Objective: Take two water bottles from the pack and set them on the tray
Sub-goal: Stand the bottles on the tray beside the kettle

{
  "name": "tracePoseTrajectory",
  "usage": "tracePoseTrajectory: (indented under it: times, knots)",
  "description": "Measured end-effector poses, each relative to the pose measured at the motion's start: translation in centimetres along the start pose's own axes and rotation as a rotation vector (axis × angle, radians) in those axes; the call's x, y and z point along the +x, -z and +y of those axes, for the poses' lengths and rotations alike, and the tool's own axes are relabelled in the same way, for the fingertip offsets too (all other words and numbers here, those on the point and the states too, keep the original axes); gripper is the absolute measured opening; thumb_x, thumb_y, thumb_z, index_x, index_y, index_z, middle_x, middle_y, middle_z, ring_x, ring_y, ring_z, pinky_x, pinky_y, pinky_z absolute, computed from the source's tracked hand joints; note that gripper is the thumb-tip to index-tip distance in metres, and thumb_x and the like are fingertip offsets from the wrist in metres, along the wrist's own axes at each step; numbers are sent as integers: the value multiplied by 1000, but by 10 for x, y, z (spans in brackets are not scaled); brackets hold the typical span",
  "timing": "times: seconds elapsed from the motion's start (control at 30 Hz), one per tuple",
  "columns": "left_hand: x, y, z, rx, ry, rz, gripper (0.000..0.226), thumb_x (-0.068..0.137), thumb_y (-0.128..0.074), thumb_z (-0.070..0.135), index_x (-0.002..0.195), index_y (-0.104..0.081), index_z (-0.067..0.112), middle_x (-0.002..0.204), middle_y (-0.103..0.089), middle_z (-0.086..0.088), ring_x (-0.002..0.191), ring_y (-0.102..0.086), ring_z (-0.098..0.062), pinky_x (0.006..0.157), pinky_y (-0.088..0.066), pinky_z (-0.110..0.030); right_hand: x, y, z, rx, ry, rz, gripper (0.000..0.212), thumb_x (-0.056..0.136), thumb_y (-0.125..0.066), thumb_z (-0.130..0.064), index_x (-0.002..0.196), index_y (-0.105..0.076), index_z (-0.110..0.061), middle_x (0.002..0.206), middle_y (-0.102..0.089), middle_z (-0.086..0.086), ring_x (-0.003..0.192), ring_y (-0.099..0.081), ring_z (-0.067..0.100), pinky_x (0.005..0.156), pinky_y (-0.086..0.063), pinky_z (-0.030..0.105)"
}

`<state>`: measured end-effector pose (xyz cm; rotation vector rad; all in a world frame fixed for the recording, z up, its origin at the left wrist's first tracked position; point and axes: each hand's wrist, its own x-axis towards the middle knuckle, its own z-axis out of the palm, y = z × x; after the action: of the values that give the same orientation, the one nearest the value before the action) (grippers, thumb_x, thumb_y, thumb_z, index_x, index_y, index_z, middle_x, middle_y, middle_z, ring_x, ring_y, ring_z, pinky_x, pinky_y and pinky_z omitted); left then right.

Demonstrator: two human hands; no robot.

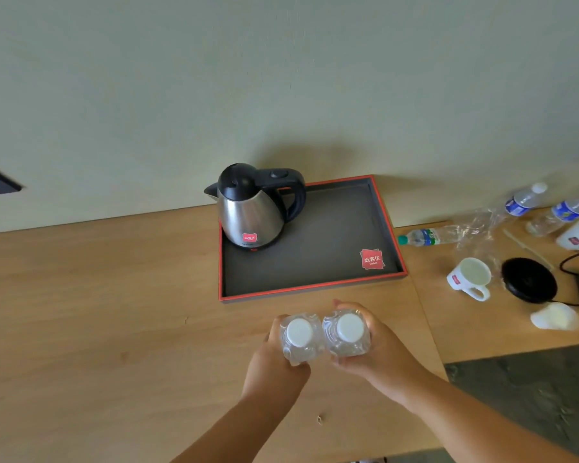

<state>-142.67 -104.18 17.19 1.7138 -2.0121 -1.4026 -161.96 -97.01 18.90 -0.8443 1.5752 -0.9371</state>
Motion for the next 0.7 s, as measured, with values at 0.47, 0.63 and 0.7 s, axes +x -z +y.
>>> tracePoseTrajectory:
  times: [0.47,0.63,0.7]
  knots:
    - [-7,38,25,-232,-42,-276,108,78,-80,-10,151,-19,41,130,-62,-2,94,-68,1,82,-58,-20,-17,9,-20,-272,20,13,86,67,-84,-24,139,-43,-46,125,-66,-18,111,-64,-2,95,-53,22]
    - [-16,58,47,-164,-70,-313,104,79,-88,2,158,-24,25,145,-49,6,114,-56,12,85,-50,-5,-25,14,-39,-403,33,32,95,62,-85,-33,140,-35,-53,127,-63,-26,117,-58,-9,93,-43,10]
    - [-21,65,57,-153,-92,-291,102,81,-89,10,159,-26,26,148,-46,6,128,-53,-4,103,-48,-18,-30,15,-49,-454,58,40,89,62,-84,-38,132,-35,-63,124,-63,-32,118,-57,-11,91,-42,6]
